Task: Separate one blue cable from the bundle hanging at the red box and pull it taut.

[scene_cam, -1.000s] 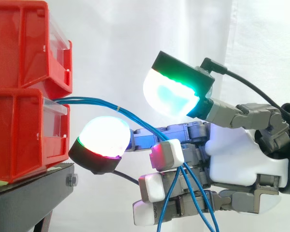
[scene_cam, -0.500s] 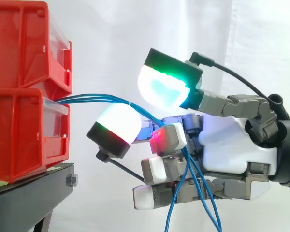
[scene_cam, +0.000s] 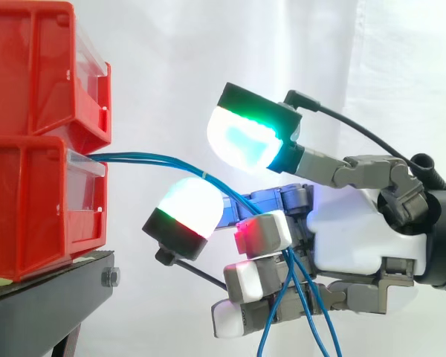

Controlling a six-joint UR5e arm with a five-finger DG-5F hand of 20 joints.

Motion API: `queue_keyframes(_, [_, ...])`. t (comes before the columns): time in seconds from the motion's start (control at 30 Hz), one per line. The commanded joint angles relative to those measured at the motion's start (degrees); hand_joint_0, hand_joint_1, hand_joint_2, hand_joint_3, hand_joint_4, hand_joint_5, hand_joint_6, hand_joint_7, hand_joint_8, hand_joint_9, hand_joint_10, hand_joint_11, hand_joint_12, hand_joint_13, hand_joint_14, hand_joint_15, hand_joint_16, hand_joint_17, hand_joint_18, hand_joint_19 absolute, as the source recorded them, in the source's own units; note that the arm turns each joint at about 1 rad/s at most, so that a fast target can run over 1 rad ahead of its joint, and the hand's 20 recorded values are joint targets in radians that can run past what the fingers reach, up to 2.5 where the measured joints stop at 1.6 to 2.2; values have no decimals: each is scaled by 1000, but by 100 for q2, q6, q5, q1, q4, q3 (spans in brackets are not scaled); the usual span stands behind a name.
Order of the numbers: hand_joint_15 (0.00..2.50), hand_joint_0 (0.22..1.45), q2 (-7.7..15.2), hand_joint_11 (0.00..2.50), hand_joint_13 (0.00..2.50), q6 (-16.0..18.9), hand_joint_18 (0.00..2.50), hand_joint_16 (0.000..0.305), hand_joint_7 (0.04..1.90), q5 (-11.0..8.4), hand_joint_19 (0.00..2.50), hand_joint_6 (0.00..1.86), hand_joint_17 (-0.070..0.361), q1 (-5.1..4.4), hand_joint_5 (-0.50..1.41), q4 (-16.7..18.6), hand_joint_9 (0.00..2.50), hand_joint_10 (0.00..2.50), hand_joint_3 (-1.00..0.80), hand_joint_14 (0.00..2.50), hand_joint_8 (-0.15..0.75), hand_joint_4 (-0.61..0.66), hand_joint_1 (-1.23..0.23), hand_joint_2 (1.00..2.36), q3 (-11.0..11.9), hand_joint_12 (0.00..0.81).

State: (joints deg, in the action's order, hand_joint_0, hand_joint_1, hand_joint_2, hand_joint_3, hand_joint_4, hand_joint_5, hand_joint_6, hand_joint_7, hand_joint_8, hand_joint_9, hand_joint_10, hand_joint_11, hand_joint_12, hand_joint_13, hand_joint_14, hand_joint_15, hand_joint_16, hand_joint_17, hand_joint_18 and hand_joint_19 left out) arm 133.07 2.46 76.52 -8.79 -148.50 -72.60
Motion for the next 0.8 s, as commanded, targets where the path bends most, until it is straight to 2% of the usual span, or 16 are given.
queue_keyframes(0.0, [575, 663, 0, 837, 1108, -246, 755, 31, 1282, -190, 504, 501, 70, 9, -80, -12, 1259, 20, -380, 21, 343, 182, -459, 1009, 0, 338])
queue_keyframes(0.03, [578, 668, 0, 828, 1108, -246, 754, 31, 1278, -190, 512, 501, 70, 9, -80, -12, 1261, 21, -361, 20, 343, 176, -470, 1009, 0, 340])
queue_keyframes(0.07, [575, 679, 0, 832, 1108, -422, 755, 31, 1275, -410, 511, 501, 70, 44, -81, -29, 1264, 19, -318, 21, 344, 172, -495, 1011, 0, 339])
queue_keyframes(0.2, [565, 697, 0, 836, 1118, -554, 769, 33, 1277, -568, 504, 501, 74, 96, -80, -12, 1277, 16, -225, 19, 350, 177, -563, 1012, 0, 349])
queue_keyframes(0.37, [564, 691, 9, 841, 1119, -571, 773, 33, 1285, -577, 494, 500, 75, 123, -84, -3, 1274, 18, -249, 21, 355, 182, -636, 1011, 0, 348])
queue_keyframes(0.5, [576, 661, 0, 854, 1110, -642, 761, 32, 1295, -586, 504, 500, 73, 88, -86, -29, 1260, 17, -320, 20, 347, 185, -649, 1011, 0, 343])
queue_keyframes(0.67, [570, 591, 9, 852, 1109, -677, 764, 32, 1290, -586, 505, 500, 73, 26, -88, -3, 1260, 18, -490, 20, 350, 189, -572, 1001, 0, 345])
queue_keyframes(0.77, [577, 568, 0, 845, 1112, -659, 767, 33, 1267, -586, 507, 501, 75, -9, -92, 6, 1259, 18, -500, 20, 350, 194, -528, 1000, 0, 347])
